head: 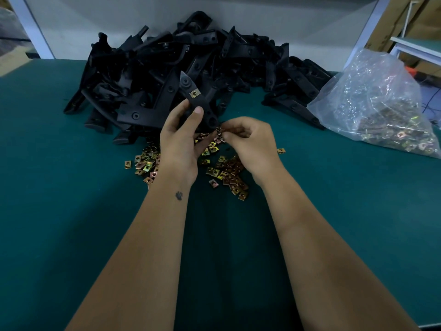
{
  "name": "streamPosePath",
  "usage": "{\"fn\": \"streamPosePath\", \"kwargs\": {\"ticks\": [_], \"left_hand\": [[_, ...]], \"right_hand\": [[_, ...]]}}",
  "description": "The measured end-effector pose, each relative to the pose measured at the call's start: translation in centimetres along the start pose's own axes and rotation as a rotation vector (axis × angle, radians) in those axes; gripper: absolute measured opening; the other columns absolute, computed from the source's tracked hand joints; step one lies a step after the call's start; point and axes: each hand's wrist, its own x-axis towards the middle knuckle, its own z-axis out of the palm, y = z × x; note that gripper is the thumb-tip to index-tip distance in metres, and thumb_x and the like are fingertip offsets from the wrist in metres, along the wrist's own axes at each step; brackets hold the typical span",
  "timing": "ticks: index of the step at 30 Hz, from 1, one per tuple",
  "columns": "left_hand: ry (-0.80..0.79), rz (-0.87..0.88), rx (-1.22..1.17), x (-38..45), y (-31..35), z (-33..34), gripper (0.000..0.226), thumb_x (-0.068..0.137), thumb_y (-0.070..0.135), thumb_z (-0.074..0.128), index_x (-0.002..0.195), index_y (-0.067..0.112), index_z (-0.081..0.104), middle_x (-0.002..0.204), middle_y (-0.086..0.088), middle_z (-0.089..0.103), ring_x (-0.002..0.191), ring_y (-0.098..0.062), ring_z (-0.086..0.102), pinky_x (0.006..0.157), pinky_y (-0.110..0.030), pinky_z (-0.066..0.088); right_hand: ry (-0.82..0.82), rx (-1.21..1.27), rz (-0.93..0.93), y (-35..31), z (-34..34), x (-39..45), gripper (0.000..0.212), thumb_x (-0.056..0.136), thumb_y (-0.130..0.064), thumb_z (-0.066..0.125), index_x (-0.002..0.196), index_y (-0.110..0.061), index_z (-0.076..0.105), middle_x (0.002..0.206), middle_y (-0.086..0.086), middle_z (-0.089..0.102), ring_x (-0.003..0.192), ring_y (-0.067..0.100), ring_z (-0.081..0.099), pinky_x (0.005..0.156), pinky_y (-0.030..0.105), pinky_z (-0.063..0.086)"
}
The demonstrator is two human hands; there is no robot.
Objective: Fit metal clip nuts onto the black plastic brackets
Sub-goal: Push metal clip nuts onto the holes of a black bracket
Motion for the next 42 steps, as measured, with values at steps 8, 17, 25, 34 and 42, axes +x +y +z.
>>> {"fn": "streamPosePath", "kwargs": {"ticks": [8, 17, 25, 34, 42], "left_hand": [[-0.017, -0.069, -0.005, -0.10, 0.11, -0.19, 0.023, 0.093, 0.019, 0.068, 0.116, 0.022, 0.069, 0.122, -0.007, 0.069, 0.112, -0.024, 0.066, 0.073, -0.032, 0.059], [-0.103, -0.091, 0.076, -0.33, 0.23, 0.00, 0.023, 0.093, 0.017, 0.066, 0.115, 0.024, 0.069, 0.110, -0.002, 0.074, 0.093, -0.015, 0.072, 0.074, -0.032, 0.058], [-0.142, -0.099, 0.122, -0.30, 0.03, -0.02, 0.019, 0.094, 0.017, 0.066, 0.109, 0.028, 0.071, 0.112, -0.002, 0.074, 0.102, -0.017, 0.070, 0.075, -0.032, 0.058], [-0.141, -0.102, 0.137, -0.36, 0.02, 0.09, 0.020, 0.093, 0.017, 0.066, 0.110, 0.028, 0.071, 0.116, -0.003, 0.072, 0.105, -0.019, 0.069, 0.074, -0.032, 0.058], [-0.177, -0.100, 0.155, -0.36, -0.01, 0.10, 0.028, 0.094, 0.016, 0.064, 0.121, 0.024, 0.067, 0.119, -0.004, 0.071, 0.107, -0.019, 0.067, 0.077, -0.033, 0.057]], "right_hand": [[-0.007, 0.524, 0.106, -0.13, -0.37, 0.13, 0.026, 0.093, 0.010, 0.055, 0.096, -0.011, 0.070, 0.085, 0.002, 0.065, 0.081, 0.014, 0.066, 0.080, 0.026, 0.056], [0.021, 0.716, 0.139, -0.05, -0.56, 0.40, 0.019, 0.092, 0.012, 0.054, 0.094, -0.001, 0.068, 0.076, 0.003, 0.072, 0.077, 0.014, 0.071, 0.077, 0.023, 0.056], [0.001, 0.693, 0.114, -0.02, -0.57, 0.37, 0.026, 0.089, 0.018, 0.053, 0.100, -0.001, 0.067, 0.081, 0.004, 0.072, 0.081, 0.015, 0.070, 0.082, 0.024, 0.056], [0.025, 0.690, 0.143, -0.25, -0.67, 0.30, 0.016, 0.093, 0.007, 0.057, 0.098, -0.004, 0.069, 0.082, 0.004, 0.070, 0.075, 0.011, 0.067, 0.075, 0.023, 0.055], [-0.027, 0.593, 0.201, -0.61, -0.72, 0.15, 0.016, 0.096, -0.005, 0.057, 0.084, -0.009, 0.067, 0.066, 0.000, 0.063, 0.057, 0.012, 0.059, 0.055, 0.024, 0.050]]}}
